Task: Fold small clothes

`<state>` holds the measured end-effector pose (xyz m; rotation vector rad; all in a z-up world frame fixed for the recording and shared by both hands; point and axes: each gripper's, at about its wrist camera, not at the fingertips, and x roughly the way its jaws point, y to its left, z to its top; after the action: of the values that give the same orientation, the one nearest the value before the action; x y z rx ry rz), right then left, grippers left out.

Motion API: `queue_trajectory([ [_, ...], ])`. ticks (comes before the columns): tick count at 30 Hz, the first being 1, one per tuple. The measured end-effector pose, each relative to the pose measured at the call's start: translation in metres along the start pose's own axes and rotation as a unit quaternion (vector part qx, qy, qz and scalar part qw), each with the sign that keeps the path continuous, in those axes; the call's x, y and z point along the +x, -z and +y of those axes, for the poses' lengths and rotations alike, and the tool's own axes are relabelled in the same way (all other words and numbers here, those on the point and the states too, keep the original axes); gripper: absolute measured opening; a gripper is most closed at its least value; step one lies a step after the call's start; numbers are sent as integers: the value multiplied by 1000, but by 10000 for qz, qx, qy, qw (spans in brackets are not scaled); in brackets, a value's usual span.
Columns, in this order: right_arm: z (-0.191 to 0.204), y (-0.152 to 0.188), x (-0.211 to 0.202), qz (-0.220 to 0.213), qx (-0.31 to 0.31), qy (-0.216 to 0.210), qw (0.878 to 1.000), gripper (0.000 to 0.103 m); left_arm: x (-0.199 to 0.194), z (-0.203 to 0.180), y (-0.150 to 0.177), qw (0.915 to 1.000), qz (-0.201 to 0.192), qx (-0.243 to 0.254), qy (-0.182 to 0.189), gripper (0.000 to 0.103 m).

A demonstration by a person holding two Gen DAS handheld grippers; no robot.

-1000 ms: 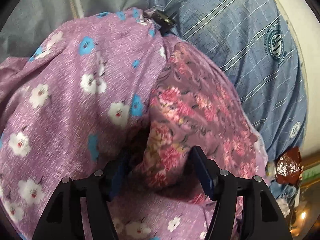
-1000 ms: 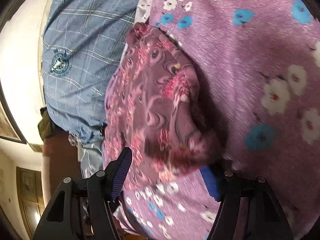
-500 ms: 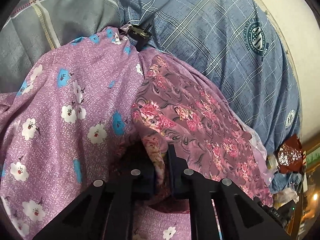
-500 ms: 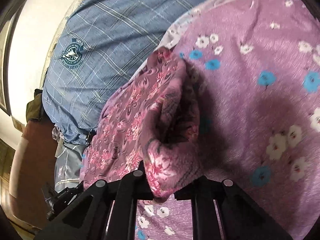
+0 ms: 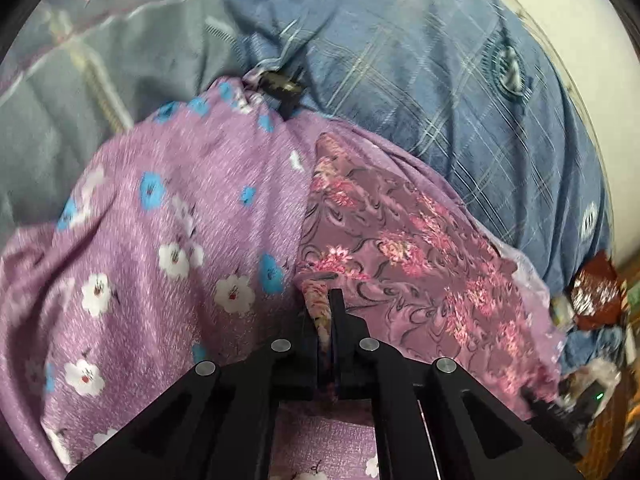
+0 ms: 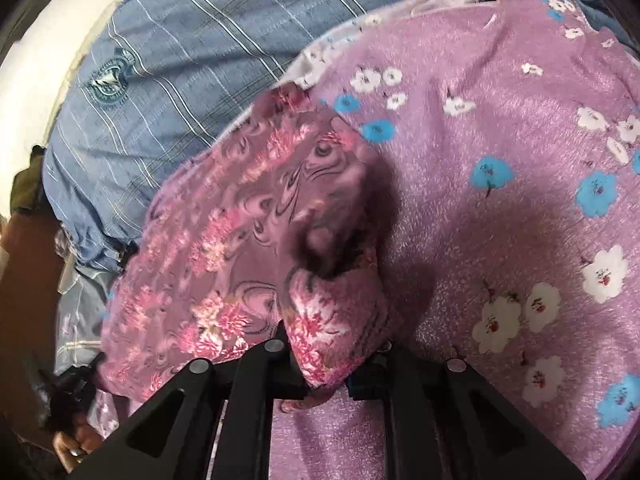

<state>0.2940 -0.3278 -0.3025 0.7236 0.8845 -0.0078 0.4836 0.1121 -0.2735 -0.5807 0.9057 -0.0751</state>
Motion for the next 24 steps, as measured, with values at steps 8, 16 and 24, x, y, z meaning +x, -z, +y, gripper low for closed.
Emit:
queue_trajectory([
  [8,-21,-10,-77,-1317,226,741,9883,38,-49,-36,5,9925,-1095,473,-254,38],
  [16,39,-1,-31,-361,-640,-258,9970,33,-10,-103,35,9888,-568,1381,71,49],
  [24,27,-2,-1,343,-429,126,9984,25,32,-135,66,9660,244,2425,-866,50],
])
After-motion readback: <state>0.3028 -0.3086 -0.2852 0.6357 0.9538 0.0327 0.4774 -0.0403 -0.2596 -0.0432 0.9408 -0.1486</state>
